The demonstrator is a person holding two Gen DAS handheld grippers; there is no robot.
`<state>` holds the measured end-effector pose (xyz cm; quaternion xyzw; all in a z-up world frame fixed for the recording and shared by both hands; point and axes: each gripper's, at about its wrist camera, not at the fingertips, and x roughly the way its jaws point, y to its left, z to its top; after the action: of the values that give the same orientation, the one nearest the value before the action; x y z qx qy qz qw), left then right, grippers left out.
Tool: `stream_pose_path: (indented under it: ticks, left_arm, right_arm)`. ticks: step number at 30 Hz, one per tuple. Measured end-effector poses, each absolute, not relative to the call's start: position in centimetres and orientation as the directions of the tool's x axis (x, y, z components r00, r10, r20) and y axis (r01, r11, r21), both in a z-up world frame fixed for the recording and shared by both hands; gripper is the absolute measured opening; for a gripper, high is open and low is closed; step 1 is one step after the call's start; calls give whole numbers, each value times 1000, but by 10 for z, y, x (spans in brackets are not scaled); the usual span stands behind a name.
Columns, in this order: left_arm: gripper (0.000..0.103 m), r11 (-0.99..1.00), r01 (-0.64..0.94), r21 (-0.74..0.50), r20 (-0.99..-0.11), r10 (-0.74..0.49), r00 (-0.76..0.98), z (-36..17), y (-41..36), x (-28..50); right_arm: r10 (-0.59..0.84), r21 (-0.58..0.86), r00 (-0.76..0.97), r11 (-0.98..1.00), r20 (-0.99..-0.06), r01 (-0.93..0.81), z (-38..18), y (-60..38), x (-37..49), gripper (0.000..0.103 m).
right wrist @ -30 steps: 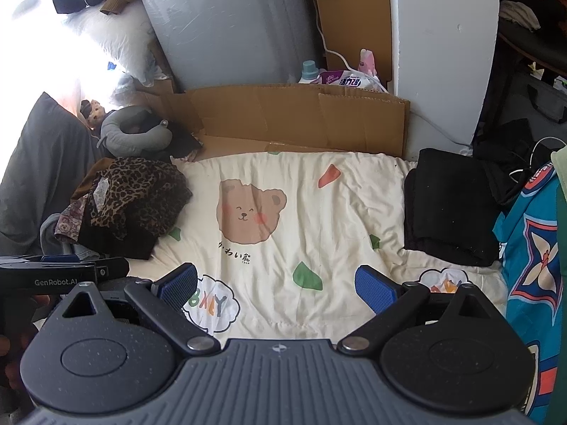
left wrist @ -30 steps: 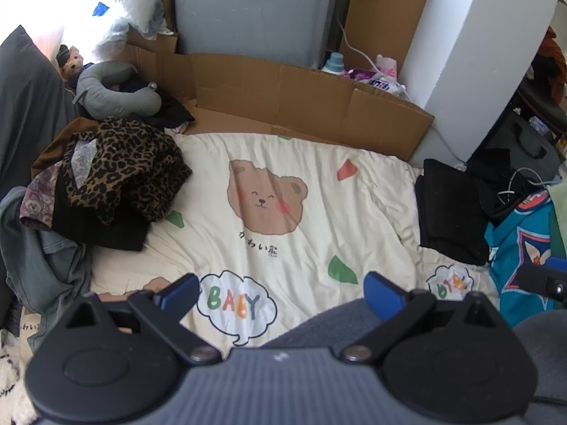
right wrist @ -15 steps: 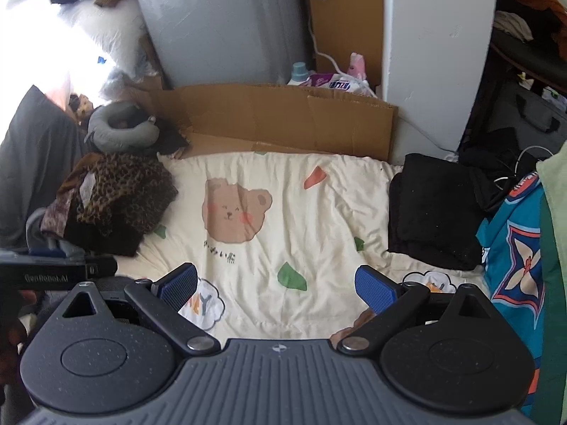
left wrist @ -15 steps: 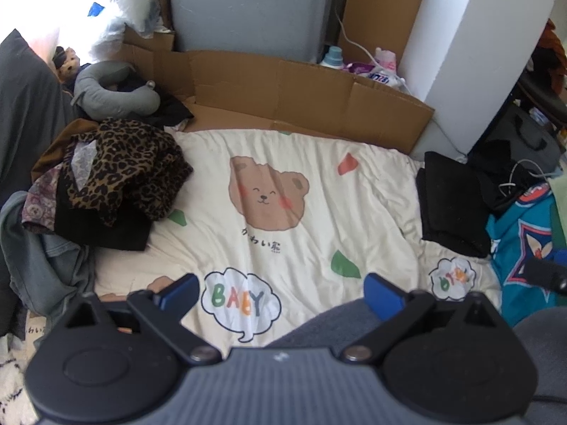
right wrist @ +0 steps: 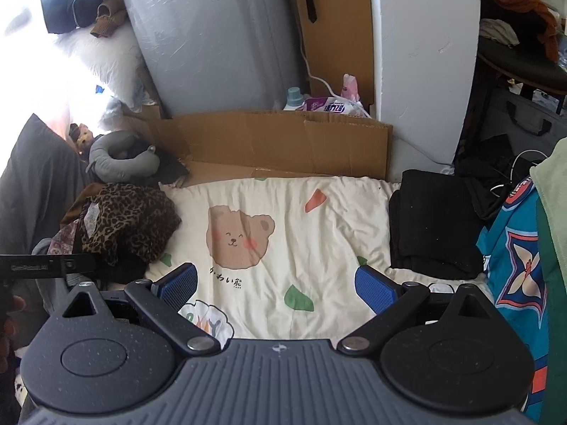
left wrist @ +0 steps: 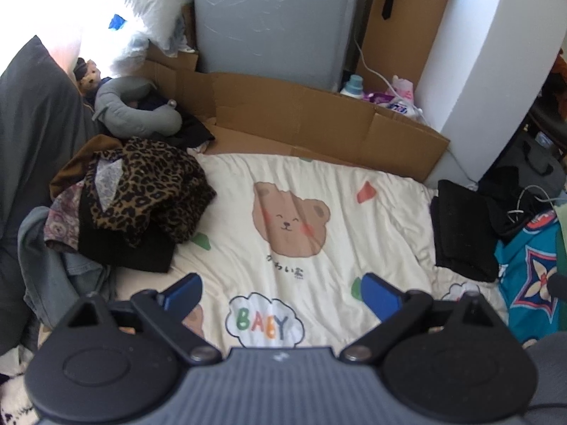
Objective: Fold clothes
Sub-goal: 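Move the left tool toward the leopard-print garment on the clothes pile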
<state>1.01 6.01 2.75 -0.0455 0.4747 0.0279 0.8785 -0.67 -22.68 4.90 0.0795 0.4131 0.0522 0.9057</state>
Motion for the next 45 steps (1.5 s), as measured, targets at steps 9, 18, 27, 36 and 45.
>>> stream_pose_path:
  ticks: [9, 18, 27, 36, 45]
  left_arm:
    - [85, 989, -123, -77, -818, 8, 575, 31, 97, 9]
    - [88, 978, -196, -75, -779, 65, 624, 50, 144, 10]
    - [88, 981, -138, -134, -758, -12, 652, 31, 173, 21]
    - [92, 992, -32, -119, -727, -65, 684, -3, 193, 27]
    - [93, 994, -46, -103, -731, -44, 681, -30, 229, 45]
  right_arm:
    - [189, 240, 680, 971, -709, -20, 47, -228, -4, 99]
    - [211, 267, 708, 963, -673, -34, 50, -228, -1, 99]
    - [177, 236, 658, 972, -732, 1, 19, -219, 11, 99]
    - [163, 219, 624, 976, -765, 14, 3, -204, 28, 99]
    - [155, 197, 592, 980, -791, 7, -12, -190, 41, 99]
